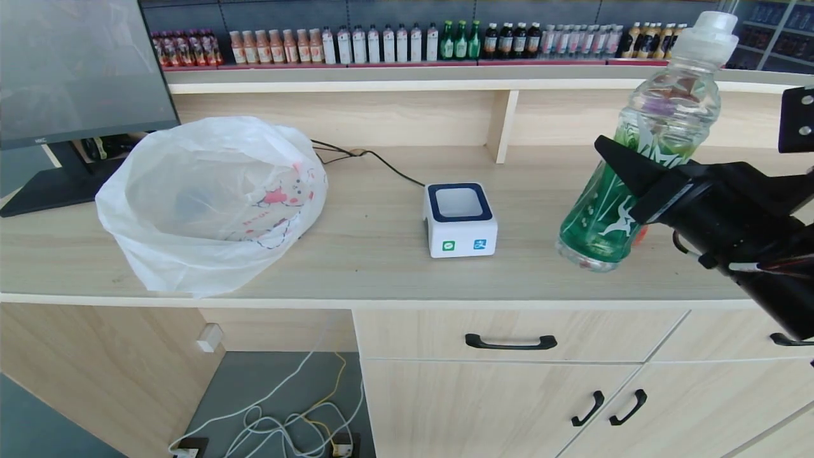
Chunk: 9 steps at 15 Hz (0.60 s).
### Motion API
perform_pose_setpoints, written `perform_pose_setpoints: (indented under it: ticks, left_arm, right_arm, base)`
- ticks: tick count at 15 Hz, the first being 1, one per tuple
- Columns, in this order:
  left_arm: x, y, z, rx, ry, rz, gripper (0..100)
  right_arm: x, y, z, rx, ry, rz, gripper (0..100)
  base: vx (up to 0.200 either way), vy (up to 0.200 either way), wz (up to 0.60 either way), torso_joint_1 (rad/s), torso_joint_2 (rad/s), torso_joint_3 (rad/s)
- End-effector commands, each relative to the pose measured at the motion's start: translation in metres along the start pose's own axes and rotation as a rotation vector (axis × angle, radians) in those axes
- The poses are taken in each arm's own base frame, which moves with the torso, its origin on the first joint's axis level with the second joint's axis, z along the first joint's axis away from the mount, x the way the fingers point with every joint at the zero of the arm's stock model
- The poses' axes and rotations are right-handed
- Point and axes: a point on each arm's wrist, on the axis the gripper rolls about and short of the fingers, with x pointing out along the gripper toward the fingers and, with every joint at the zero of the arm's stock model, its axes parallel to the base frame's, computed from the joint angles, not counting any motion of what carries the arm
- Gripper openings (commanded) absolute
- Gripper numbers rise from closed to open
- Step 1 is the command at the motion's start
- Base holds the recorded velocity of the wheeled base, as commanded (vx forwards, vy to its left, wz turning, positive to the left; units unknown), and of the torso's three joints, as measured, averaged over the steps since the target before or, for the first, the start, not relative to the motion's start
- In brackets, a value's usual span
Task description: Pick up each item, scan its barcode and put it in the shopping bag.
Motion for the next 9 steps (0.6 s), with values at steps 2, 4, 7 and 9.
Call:
perform_pose_setpoints:
  ticks: [2, 4, 7, 9]
  left_arm:
    - [0.0, 0.0, 0.0, -0.001, 0.001, 0.002, 100]
    - [0.0, 0.0, 0.0, -0.003, 0.001, 0.002, 100]
    - [0.0, 0.0, 0.0, -0.004, 0.001, 0.002, 100]
    - [0.0, 0.0, 0.0, -0.006, 0.001, 0.002, 100]
  right_arm:
    - [-0.006, 0.001, -0.002, -0.011, 0.002, 0.006, 0]
    - [-0.009, 0.001, -0.003, -0.052, -0.002, 0.012, 0]
    - [-0.019, 0.0, -0.005, -0.073, 0.013, 0.033, 0]
    - [-0.026, 0.0, -0.007, -0.077, 0.028, 0.037, 0]
  base:
    - [0.0, 0.0, 0.0, 0.0, 0.0, 0.0]
    - [0.0, 0.0, 0.0, 0.0, 0.0, 0.0]
    - [0.0, 0.0, 0.0, 0.0, 0.0, 0.0]
    - [0.0, 0.0, 0.0, 0.0, 0.0, 0.0]
